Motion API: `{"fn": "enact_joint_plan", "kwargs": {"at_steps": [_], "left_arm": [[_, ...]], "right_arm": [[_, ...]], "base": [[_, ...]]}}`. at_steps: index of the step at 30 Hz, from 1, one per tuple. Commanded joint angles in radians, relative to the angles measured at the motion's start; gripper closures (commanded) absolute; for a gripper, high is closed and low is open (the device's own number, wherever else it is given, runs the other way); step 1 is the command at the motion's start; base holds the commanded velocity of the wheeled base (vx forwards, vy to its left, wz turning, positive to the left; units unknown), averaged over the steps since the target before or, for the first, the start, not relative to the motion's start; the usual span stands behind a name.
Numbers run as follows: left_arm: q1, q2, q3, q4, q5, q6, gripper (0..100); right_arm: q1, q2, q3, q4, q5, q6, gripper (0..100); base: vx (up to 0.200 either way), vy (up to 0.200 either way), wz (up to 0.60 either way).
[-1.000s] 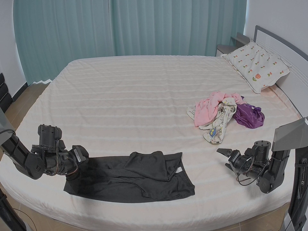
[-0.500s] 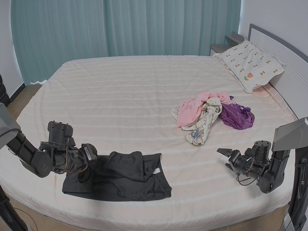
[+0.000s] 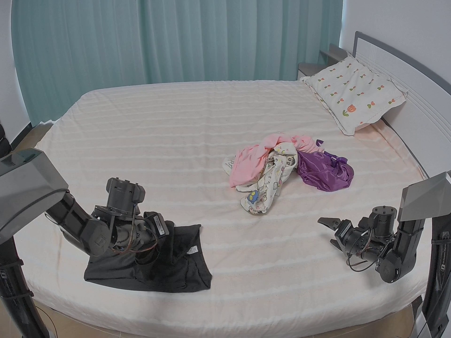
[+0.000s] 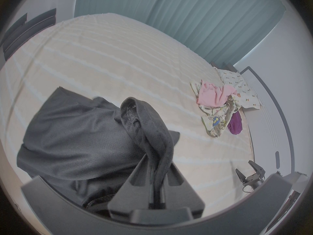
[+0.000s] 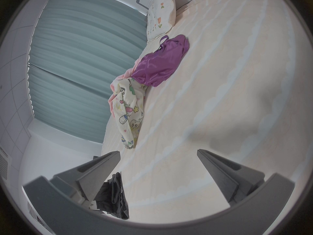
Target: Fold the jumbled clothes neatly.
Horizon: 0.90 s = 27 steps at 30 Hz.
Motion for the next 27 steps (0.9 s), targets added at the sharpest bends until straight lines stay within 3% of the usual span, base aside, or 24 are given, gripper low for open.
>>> {"fn": "enact_joint_plan", "kwargs": {"at_steps": [1,7,11,12,20,24,27], "left_arm": [[-0.054,0.080,-0.030,-0.006,0.007,-0.030,100],[-0.087,0.103,-0.053,-0.006,0.010,-0.048,100],[-0.091,0.137,-0.101,-0.004,0.052,-0.059,100],[-0.091,0.153,-0.113,-0.002,0.070,-0.070,0],[-0.094,0.143,-0.103,0.002,0.066,-0.122,0],[-0.117,0.018,-0.064,-0.006,0.056,-0.205,0],[-0.110,-0.060,-0.023,-0.007,0.036,-0.215,0]], "right_arm": [[0.001,0.003,0.000,-0.001,0.000,-0.001,0],[0.004,0.005,0.000,-0.001,-0.001,-0.001,0],[0.009,0.009,0.000,-0.001,-0.001,-0.001,0],[0.010,0.009,0.000,-0.001,-0.001,-0.001,0],[0.013,0.011,0.000,-0.001,-0.001,-0.001,0],[0.013,0.025,0.000,-0.001,-0.001,-0.001,0],[0.013,0.031,-0.001,-0.001,0.003,-0.001,0]], "base": [[0.000,0.000,0.00],[0.000,0.000,0.00],[0.000,0.000,0.00],[0.000,0.000,0.00],[0.000,0.000,0.00],[0.000,0.000,0.00],[0.000,0.000,0.00]]}}
